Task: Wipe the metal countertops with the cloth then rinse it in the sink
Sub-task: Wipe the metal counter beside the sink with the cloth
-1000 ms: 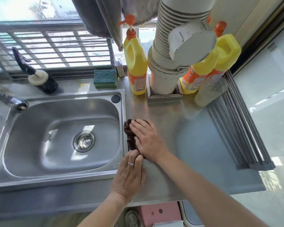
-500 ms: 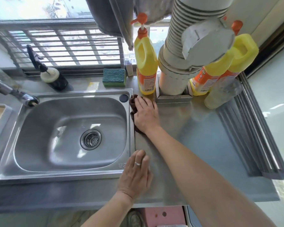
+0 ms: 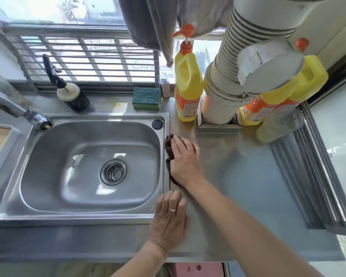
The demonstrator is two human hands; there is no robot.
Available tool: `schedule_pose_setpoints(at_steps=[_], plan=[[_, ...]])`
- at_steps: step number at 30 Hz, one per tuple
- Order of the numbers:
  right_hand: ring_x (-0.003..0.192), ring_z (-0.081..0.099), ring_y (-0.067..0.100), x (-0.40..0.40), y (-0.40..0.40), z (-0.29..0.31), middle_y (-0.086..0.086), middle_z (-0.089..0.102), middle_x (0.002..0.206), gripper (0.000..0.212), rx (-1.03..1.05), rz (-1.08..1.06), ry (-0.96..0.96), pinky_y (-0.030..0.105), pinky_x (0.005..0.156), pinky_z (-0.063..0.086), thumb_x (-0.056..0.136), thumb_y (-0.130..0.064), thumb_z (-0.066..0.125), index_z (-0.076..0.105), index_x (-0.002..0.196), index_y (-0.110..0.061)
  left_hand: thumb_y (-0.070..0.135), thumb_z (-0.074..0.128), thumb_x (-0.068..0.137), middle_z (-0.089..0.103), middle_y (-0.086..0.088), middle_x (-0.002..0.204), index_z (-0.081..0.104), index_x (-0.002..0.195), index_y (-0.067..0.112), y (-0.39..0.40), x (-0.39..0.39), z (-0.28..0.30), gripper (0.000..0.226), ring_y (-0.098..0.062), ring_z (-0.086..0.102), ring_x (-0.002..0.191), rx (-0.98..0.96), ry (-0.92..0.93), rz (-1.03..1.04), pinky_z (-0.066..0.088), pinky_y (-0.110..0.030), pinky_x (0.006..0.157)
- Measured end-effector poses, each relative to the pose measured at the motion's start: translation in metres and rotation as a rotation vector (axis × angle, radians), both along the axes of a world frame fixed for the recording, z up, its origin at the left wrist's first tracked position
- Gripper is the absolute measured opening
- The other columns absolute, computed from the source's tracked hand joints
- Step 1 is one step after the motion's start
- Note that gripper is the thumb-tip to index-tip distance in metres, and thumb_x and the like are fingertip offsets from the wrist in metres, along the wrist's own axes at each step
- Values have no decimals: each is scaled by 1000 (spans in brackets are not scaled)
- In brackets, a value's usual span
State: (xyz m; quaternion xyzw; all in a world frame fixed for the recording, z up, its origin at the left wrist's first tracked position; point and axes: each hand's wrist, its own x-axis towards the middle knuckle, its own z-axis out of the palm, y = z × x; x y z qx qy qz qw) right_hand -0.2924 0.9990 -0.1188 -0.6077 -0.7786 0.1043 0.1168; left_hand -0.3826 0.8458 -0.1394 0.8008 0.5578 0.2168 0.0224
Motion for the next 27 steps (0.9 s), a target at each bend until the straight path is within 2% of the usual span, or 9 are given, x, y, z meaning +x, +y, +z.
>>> schedule_pose_setpoints(at_steps=[3, 6, 9, 12, 15, 19, 22, 25, 27], plan=[[135, 48, 28, -15, 35, 8, 6, 53, 151, 69, -55, -96, 14, 52, 116, 34, 80, -27, 37, 54, 144, -8, 18, 57, 79, 45, -13, 123, 47, 114, 9, 0, 1, -1, 38, -35, 47, 114, -5, 7, -11, 39, -47, 105], [142, 40, 27, -23, 49, 10, 4, 45, 157, 69, -99, -125, 11, 53, 118, 28, 83, -22, 42, 46, 150, -10, 18, 56, 78, 46, -12, 122, 48, 113, 10, 2, 1, -2, 38, -34, 48, 113, -16, -8, -14, 40, -47, 103], [145, 39, 24, -23, 56, 10, 2, 43, 160, 71, -85, -147, 43, 53, 120, 27, 82, -25, 31, 46, 151, -11, 19, 56, 77, 49, -11, 120, 49, 113, 11, 2, 1, 2, 38, -33, 49, 112, -56, -7, -24, 41, -46, 102], [144, 42, 23, -14, 53, 10, 2, 49, 155, 76, -62, -119, 116, 52, 120, 29, 79, -30, 24, 52, 147, -11, 23, 54, 77, 55, -9, 116, 58, 107, 11, 4, 1, 10, 33, -31, 53, 110, -115, 36, -22, 40, -45, 102], [138, 50, 24, 13, 26, 5, 2, 59, 146, 67, -1, 26, 157, 53, 116, 36, 79, -25, 36, 62, 138, -12, 25, 57, 76, 56, -8, 116, 61, 106, 11, 5, 1, 15, 33, -29, 53, 111, -152, 75, -25, 40, -45, 103], [143, 44, 19, 75, -63, 4, -3, 54, 151, 63, 18, 160, 113, 43, 124, 24, 79, -17, 48, 59, 141, -16, 23, 64, 75, 57, -7, 117, 62, 109, 12, 5, 0, 15, 35, -29, 53, 113, -180, 97, -29, 40, -45, 106], [148, 38, 18, 146, -127, 6, -4, 46, 157, 66, 10, 8, 31, 46, 126, 22, 82, -17, 46, 52, 148, -16, 23, 62, 74, 56, -7, 116, 61, 105, 13, 6, 0, 20, 33, -30, 53, 113, -196, 124, -37, 40, -45, 105], [143, 45, 27, 215, -167, 8, 6, 51, 153, 65, 15, -215, -113, 54, 124, 25, 84, -18, 40, 51, 148, -10, 24, 58, 74, 57, -8, 115, 61, 104, 12, 6, 0, 22, 33, -33, 55, 112, -230, 133, -42, 42, -46, 104], [141, 46, 31, 239, -177, 9, 12, 54, 149, 65, 9, -355, -197, 57, 121, 28, 85, -17, 39, 51, 147, -6, 23, 57, 75, 58, -11, 122, 62, 113, 9, 5, 1, 22, 40, -36, 56, 119, -233, 158, -65, 41, -48, 107]])
